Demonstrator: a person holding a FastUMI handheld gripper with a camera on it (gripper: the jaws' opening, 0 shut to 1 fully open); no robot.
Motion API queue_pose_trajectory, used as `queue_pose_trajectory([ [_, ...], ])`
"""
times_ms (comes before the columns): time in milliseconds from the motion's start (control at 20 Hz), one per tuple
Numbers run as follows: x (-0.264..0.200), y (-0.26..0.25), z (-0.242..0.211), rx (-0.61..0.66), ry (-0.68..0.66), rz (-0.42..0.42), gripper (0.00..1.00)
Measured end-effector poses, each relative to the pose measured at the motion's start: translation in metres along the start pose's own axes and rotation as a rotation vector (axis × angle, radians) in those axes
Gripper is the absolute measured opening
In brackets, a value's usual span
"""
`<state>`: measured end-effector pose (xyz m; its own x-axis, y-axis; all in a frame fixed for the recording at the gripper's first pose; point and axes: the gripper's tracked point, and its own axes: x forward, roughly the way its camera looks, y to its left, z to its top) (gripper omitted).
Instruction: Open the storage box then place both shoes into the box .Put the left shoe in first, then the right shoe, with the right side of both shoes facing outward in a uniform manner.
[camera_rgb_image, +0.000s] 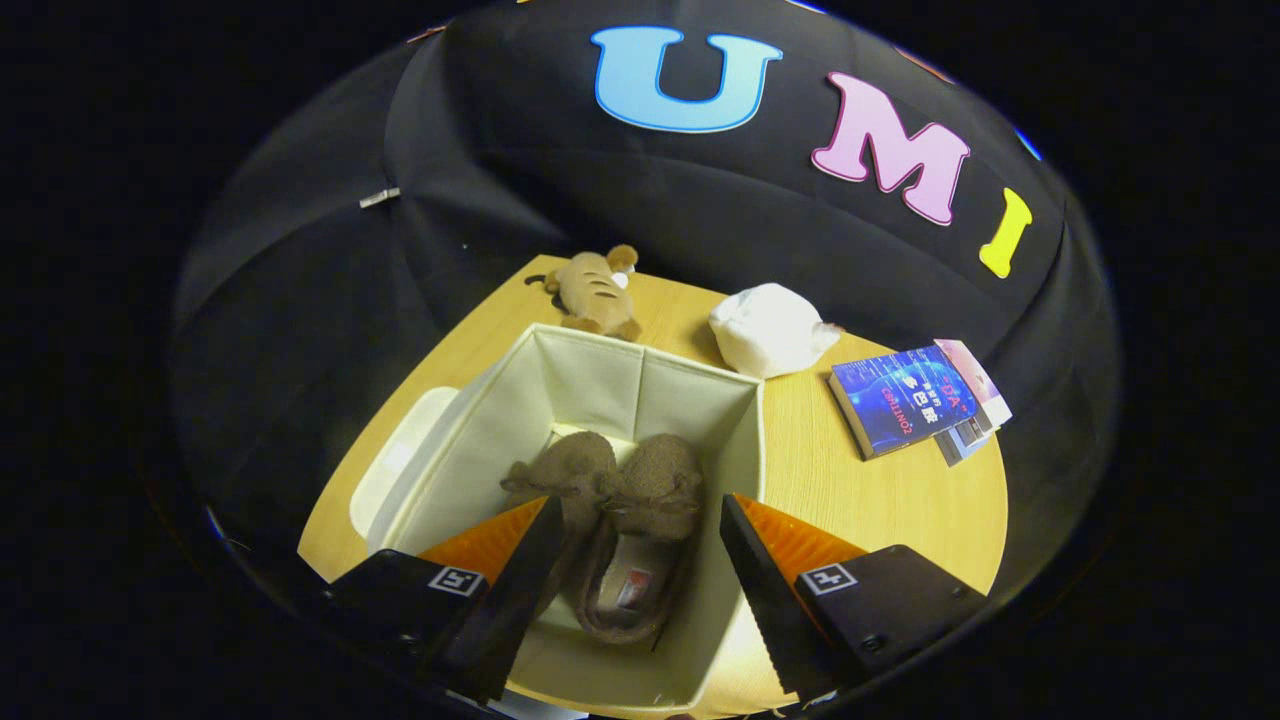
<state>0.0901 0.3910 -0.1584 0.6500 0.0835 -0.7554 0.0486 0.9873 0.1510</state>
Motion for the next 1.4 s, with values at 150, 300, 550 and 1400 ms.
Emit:
queue_pose_trajectory([
  [150,-0.024,-0.015,0.012,-0.011,-0.086,0.055,0.98],
  [300,-0.052,-0.041,0.019,-0.036,-0.180,0.086,0.98],
  [550,-0.089,-0.106,0.014,-0.034,-0.289,0.074,0.98],
  [1400,-0.178,-0.337,0.016,0.017,-0.491,-0.061,0.98],
])
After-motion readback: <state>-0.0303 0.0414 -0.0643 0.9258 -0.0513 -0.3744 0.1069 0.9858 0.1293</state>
